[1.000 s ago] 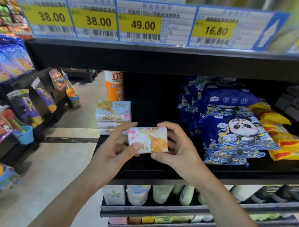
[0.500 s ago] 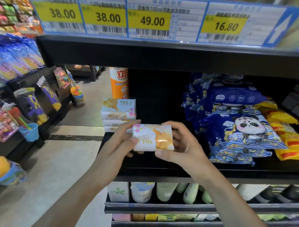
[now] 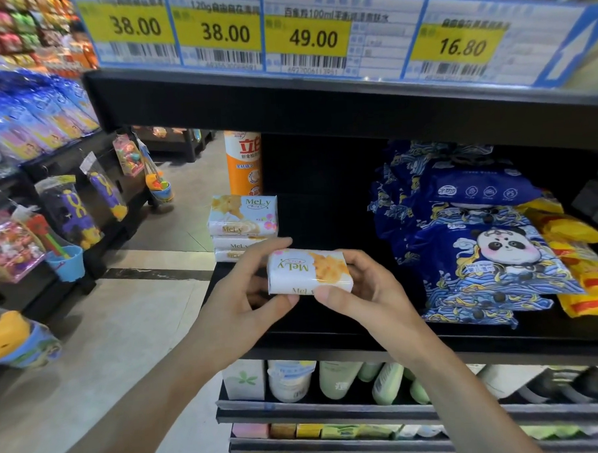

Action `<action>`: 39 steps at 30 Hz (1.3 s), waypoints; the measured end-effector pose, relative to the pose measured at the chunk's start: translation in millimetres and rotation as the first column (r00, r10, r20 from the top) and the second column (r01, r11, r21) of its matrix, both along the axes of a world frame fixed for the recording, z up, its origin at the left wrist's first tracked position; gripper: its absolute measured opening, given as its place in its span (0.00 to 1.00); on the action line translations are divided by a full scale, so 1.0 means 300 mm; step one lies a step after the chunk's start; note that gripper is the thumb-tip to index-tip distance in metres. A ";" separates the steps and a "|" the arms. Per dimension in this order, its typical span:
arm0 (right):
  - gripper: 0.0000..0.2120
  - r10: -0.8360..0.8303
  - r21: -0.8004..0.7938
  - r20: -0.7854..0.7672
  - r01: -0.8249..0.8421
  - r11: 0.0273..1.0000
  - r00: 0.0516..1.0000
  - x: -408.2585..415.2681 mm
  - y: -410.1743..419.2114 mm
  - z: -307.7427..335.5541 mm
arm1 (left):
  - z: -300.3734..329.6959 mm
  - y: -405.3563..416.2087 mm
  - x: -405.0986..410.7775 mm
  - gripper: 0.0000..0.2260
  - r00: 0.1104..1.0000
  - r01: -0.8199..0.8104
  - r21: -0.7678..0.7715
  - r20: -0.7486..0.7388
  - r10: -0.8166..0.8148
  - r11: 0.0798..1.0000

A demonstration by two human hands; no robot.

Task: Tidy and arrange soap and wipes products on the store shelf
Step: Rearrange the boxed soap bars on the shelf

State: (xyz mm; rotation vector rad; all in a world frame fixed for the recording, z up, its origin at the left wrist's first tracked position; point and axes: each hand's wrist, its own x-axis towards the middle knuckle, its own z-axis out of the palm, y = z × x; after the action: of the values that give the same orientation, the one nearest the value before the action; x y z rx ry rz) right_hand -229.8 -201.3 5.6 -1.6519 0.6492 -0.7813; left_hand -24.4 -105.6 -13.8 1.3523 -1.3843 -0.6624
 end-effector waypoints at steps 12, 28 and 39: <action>0.26 -0.039 -0.069 -0.031 0.037 0.997 0.999 -0.003 0.014 -0.001 | -0.017 -0.013 0.006 0.22 0.999 -0.016 0.009 0.029 0.015 1.000; 0.16 0.030 0.004 0.125 -0.030 1.000 0.992 -0.008 -0.012 0.001 | -0.007 -0.013 -0.013 0.22 1.000 -0.030 0.051 -0.005 0.030 0.998; 0.18 -0.042 0.102 0.183 0.023 0.995 0.982 0.000 -0.030 -0.009 | -0.010 -0.014 -0.010 0.38 0.998 -0.018 0.015 0.065 0.017 1.000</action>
State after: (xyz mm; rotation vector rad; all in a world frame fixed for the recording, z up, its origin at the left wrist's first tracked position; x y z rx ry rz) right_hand -229.7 -210.2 2.8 -1.4613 0.5755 -0.9004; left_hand -27.3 -109.7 -16.8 1.4075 -1.4195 -0.6238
